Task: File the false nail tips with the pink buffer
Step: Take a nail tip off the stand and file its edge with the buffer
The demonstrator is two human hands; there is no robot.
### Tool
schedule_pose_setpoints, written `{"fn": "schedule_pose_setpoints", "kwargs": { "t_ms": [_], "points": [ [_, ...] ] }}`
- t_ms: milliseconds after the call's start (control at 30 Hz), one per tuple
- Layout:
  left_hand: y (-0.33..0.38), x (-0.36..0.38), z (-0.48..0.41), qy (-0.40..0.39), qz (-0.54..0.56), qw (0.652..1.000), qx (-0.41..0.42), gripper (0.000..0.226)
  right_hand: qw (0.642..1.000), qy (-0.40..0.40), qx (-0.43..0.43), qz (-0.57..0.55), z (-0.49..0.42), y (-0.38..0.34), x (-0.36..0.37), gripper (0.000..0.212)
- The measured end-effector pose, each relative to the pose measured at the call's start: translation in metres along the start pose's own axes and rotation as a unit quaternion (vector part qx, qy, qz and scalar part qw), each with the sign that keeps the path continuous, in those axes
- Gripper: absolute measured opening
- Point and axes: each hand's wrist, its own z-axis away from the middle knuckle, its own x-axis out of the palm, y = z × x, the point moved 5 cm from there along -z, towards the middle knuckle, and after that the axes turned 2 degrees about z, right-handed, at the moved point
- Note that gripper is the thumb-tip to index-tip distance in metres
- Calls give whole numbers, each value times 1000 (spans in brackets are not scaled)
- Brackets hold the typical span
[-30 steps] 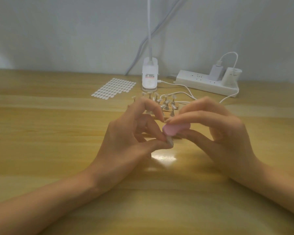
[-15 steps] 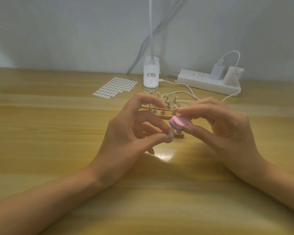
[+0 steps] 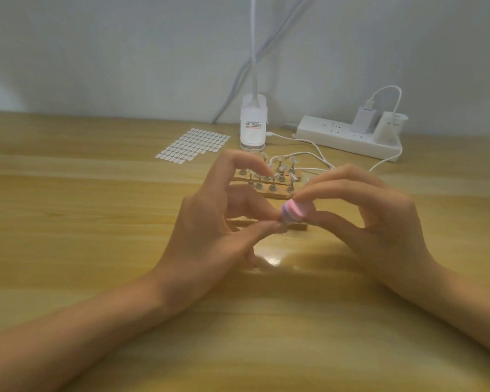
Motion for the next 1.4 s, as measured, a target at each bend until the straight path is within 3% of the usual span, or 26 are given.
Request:
{"fn": "schedule_pose_setpoints", "kwargs": {
  "t_ms": [333,467,600,1133,1400],
  "points": [
    [1,3,3,-6,-6,1000,6,43,998,-12,-55,40,3,-12,2,19],
    [1,3,3,-4,12,1000,-1,42,999,9,-27,43,0,-7,-4,20],
    [1,3,3,-12,24,1000,-10,39,996,-26,-71,45,5,-16,4,18],
    [5,1,2,6,-81,996,23,42,999,-7,-37,30,1,-6,-1,22],
    [5,2,2,-6,-56,998,30,37,999,-5,-30,23,2,-8,1,23]
  ]
}}
